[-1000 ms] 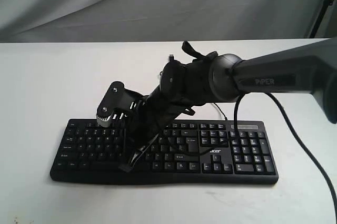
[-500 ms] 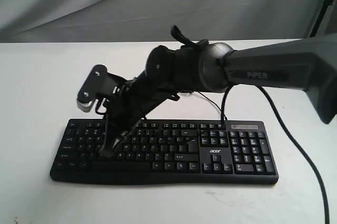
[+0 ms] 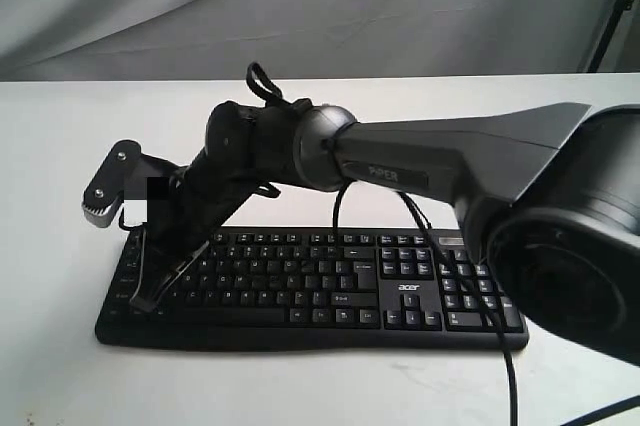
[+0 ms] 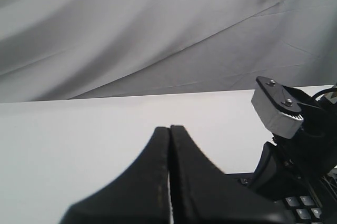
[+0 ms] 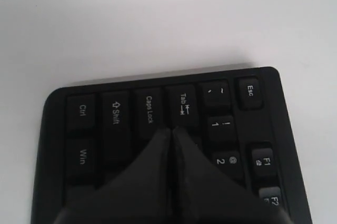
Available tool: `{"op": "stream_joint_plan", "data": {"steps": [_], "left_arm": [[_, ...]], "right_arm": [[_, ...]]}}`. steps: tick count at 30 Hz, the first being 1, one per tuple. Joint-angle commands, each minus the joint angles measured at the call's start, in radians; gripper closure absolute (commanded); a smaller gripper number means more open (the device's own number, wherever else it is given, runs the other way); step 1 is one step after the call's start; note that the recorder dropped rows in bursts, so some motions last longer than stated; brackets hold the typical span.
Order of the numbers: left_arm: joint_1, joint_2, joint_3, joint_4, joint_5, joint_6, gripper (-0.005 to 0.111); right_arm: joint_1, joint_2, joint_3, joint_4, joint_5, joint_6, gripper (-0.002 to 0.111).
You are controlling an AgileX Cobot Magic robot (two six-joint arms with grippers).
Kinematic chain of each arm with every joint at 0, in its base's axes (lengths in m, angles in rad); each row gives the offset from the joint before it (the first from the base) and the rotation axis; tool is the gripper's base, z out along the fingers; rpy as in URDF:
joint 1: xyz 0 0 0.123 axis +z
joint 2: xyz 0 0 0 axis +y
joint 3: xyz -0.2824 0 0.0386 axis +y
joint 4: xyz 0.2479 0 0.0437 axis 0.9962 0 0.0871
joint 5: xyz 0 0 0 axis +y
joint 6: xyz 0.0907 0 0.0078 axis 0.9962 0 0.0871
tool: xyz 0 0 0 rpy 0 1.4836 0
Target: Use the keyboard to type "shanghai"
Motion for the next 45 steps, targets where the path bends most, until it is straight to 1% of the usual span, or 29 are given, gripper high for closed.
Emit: {"op": "stream_joint_plan", "data": {"steps": [1, 9, 16, 21, 24, 26, 27, 29, 31, 36, 45], "left_arm": [[-0.006, -0.002, 0.002, 0.0, -0.006, -0.003, 0.107], [-0.006, -0.002, 0.002, 0.0, -0.006, -0.003, 0.107], [-0.006, -0.002, 0.002, 0.0, -0.006, -0.003, 0.107], [-0.006, -0.002, 0.002, 0.0, -0.006, -0.003, 0.107], [-0.006, -0.002, 0.002, 0.0, -0.006, -0.003, 0.107], [-0.006, -0.002, 0.002, 0.0, -0.006, -0.003, 0.107], [-0.006, -0.002, 0.002, 0.0, -0.006, -0.003, 0.107], [-0.006, -0.002, 0.002, 0.0, -0.006, -0.003, 0.107], [-0.006, -0.002, 0.002, 0.0, -0.006, -0.003, 0.107], [-0.006, -0.002, 0.002, 0.0, -0.006, -0.003, 0.107], [-0.006, -0.002, 0.002, 0.0, -0.006, -0.003, 0.107]], "right_arm": [[0.001, -0.002, -0.01, -0.014, 0.012, 0.005, 0.108], [0.001, 0.028, -0.01, -0.003, 0.012, 0.005, 0.108], [0.001, 0.01, -0.01, -0.016, 0.017, 0.001, 0.108], [-0.009, -0.043, -0.01, -0.126, 0.097, 0.062, 0.108], [-0.045, -0.109, 0.065, -0.168, 0.115, 0.082, 0.108], [-0.091, -0.193, 0.211, -0.154, 0.043, 0.07, 0.108], [-0.121, -0.245, 0.311, -0.123, -0.011, 0.032, 0.108], [-0.166, -0.3, 0.424, -0.041, -0.059, -0.056, 0.108], [-0.199, -0.307, 0.467, 0.012, -0.061, -0.107, 0.108], [-0.204, -0.304, 0.477, 0.104, -0.075, -0.232, 0.108], [-0.204, -0.257, 0.477, 0.162, -0.093, -0.303, 0.108]]}}
